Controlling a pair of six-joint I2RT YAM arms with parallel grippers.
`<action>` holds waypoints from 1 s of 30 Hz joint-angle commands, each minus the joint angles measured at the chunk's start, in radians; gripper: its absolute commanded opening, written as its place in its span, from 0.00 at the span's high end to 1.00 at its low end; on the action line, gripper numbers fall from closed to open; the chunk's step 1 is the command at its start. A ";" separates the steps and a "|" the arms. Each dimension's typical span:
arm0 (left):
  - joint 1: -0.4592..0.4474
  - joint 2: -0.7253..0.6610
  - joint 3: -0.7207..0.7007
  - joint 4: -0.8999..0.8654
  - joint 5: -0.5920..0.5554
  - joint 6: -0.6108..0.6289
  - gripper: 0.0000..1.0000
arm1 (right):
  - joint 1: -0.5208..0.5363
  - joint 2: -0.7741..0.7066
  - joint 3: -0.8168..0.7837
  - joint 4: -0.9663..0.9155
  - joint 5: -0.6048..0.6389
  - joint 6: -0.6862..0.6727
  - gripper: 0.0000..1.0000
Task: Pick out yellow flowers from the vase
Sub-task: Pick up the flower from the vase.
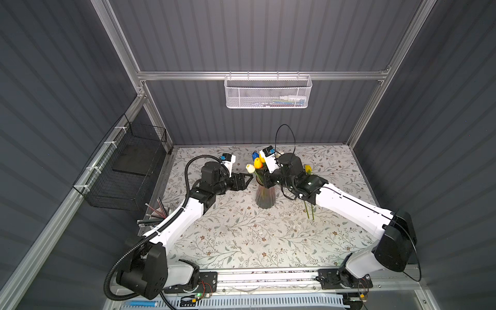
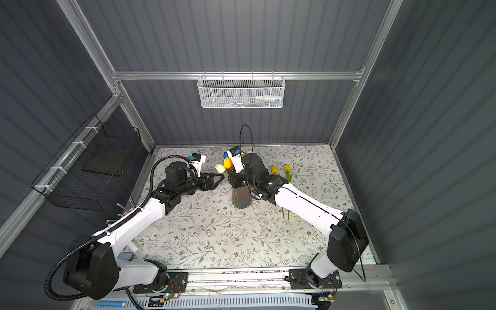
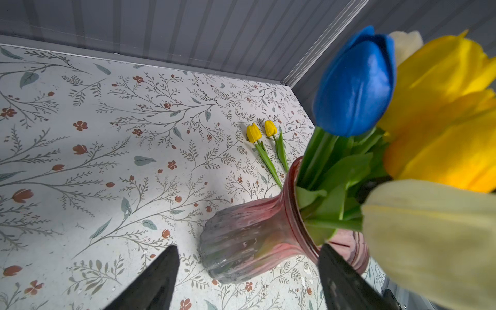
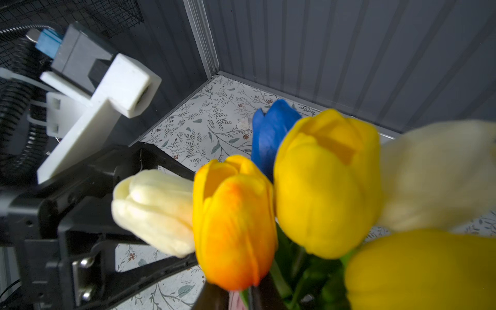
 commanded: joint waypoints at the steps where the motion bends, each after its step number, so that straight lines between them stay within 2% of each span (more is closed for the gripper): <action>1: -0.002 0.014 0.033 -0.001 0.015 0.019 0.17 | -0.005 0.010 0.007 0.040 0.002 0.005 0.87; 16: -0.002 0.032 0.031 0.009 0.008 0.017 0.17 | -0.006 -0.113 -0.092 0.102 -0.028 -0.026 0.93; 30: -0.002 0.045 0.040 0.021 0.010 0.006 0.17 | -0.007 -0.220 -0.133 0.135 -0.058 -0.066 0.93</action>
